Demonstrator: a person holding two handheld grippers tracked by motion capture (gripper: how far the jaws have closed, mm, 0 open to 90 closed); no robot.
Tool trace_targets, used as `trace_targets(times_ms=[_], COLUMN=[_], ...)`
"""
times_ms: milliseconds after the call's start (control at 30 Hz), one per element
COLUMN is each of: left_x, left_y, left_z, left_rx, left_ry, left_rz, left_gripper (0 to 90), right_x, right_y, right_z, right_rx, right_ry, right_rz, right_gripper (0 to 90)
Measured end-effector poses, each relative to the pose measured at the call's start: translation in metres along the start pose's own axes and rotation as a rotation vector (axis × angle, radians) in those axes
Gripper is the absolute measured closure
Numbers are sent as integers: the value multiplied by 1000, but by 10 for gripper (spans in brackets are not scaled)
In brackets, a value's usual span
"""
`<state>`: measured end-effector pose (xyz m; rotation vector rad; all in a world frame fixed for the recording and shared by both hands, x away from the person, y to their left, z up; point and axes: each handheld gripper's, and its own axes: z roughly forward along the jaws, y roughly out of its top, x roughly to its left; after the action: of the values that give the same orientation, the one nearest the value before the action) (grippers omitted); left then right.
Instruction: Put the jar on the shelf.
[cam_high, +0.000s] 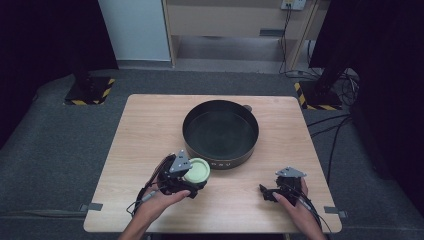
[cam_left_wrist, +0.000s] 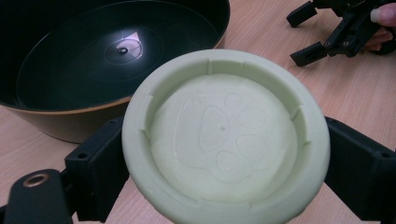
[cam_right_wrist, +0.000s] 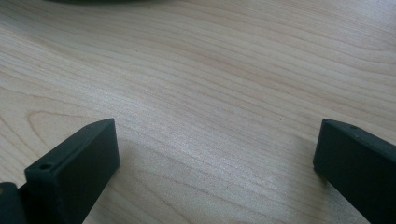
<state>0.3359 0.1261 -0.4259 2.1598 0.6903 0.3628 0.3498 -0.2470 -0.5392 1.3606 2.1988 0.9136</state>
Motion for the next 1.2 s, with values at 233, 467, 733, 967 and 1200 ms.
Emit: trace_targets(times_ms=[233, 467, 733, 967, 1200], left_x=[4, 8, 9, 16, 22], left_y=[9, 21, 37, 54, 70], left_z=[0, -2, -2, -3, -1], left_rx=[-2, -7, -7, -13, -21], left_ry=[-2, -1, 0, 3, 7], left_rz=[0, 2, 24, 27, 34], left_gripper=[98, 98, 98, 98, 98], right_x=[0, 0, 0, 0, 0], right_y=[0, 0, 0, 0, 0], right_z=[0, 0, 0, 0, 0], right_rx=[0, 0, 0, 0, 0], right_ry=[0, 0, 0, 0, 0], right_rz=[0, 0, 0, -1, 0], right_gripper=[3, 3, 3, 3, 3])
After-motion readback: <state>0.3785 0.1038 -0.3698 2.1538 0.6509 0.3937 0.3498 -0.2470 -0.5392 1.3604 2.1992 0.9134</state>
